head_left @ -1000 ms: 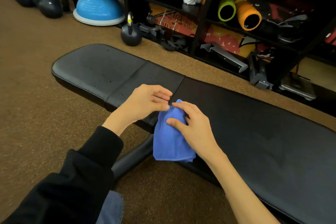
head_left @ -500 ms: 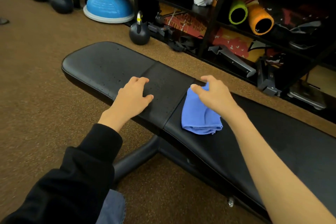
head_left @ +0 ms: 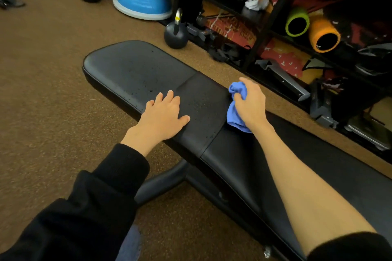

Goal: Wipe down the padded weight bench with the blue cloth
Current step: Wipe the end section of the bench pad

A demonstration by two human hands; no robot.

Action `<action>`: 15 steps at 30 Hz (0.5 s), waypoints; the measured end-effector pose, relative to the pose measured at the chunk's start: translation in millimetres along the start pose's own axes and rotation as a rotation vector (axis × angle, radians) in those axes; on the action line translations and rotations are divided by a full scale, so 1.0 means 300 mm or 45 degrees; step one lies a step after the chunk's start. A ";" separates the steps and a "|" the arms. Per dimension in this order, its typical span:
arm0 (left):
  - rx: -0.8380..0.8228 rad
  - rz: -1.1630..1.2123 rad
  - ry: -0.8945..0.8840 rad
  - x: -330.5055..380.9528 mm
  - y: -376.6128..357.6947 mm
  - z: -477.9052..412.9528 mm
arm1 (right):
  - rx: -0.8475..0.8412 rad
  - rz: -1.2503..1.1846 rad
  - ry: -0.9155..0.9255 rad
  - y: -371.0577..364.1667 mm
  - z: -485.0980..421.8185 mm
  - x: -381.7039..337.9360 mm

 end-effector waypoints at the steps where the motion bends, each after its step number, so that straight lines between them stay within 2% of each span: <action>1: 0.006 -0.010 -0.003 0.000 0.000 -0.002 | -0.066 0.067 0.059 -0.025 -0.021 -0.014; 4: 0.011 -0.030 0.000 0.001 0.000 -0.007 | -0.133 0.092 0.090 -0.046 -0.051 -0.034; 15: -0.033 -0.024 -0.029 -0.014 -0.003 0.000 | -0.091 0.135 0.305 0.023 0.071 0.022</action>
Point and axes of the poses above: each hand's wrist, its own z-axis away from the middle knuckle, its own y-axis out of the back of the hand, x = y × z, the point moved 6 cm from there along -z, towards the middle knuckle, and after that the axes turned 11 degrees about z, right-handed, at the moved point
